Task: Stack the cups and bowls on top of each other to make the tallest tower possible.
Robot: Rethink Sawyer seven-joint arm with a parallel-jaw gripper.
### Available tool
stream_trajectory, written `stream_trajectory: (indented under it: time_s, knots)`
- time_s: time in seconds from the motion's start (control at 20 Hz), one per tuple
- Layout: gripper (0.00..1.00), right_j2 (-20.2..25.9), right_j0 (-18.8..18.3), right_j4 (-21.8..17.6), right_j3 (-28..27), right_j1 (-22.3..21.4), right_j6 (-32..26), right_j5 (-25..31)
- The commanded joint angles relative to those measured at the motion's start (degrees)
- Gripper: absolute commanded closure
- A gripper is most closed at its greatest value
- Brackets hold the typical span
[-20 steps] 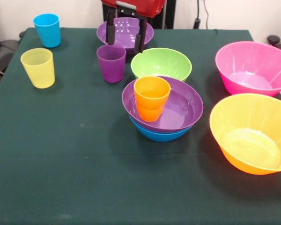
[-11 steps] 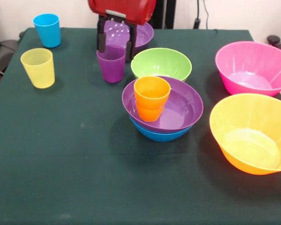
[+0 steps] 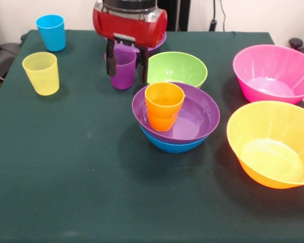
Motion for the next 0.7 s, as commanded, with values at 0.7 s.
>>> stream_trajectory:
  time_s: [0.7]
  knots:
    - [0.00, 7.8, 1.9, -10.8, -8.0, 5.2, -17.2, 13.7]
